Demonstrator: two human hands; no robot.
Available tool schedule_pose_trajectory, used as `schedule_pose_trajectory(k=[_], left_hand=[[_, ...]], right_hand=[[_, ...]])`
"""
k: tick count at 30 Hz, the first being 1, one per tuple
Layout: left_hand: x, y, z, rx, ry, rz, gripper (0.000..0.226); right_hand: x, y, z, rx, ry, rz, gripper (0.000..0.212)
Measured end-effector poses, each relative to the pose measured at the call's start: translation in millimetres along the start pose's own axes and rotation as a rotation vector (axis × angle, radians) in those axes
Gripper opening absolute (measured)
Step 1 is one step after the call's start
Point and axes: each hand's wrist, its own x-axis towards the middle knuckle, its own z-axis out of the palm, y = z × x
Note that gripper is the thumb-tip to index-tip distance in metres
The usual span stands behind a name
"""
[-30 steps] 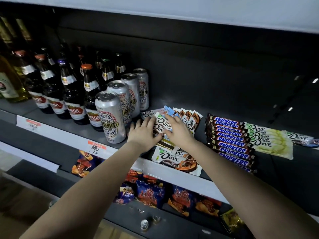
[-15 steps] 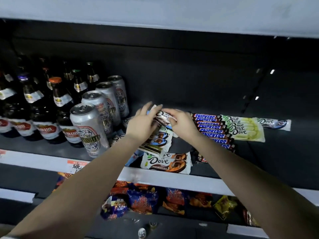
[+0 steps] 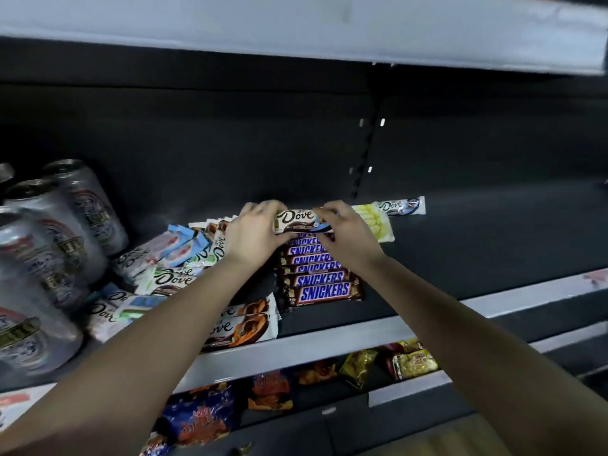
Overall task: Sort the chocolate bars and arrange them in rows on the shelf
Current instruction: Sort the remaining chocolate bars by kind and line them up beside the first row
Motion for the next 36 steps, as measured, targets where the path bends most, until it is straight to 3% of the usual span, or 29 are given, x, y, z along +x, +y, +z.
schedule_pose_trajectory(k=[5,10,16,25,31,36], left_hand=[[22.0,33.6,10.8,-0.015,-0.007,0.053,0.054],[41.3,76.4,28.9,-0.039,-0.001,0.073,0.055],[59.0,137.5,64.4,-0.095,-0.012,0.048,0.053],[54.1,203.1,143.7,-0.017,-0.071,-0.003,0.048],[38.3,218.2,182.0,0.100,-0.006,0.007,0.042],[40.6,222.6,190.6,0.110,-0.022,-0.071,0.046]], right_hand=[[-16.3,50.9,-12.1,-0.135,0.006,0.036,0.055],[-14.3,102.2,-31.4,-0.115,0.130,0.042,0.054],[-22.0,173.1,-55.5,-0.124,0.138,0.005,0.052],[-49.5,252.2,-58.5,-0.140,0.015,0.033,0.047],[-59.1,280.8,-47.5,-0.097,-0.128,0.060,0.043],[-53.7,287.8,-41.7,-0.090,-0.111,0.058,0.039]])
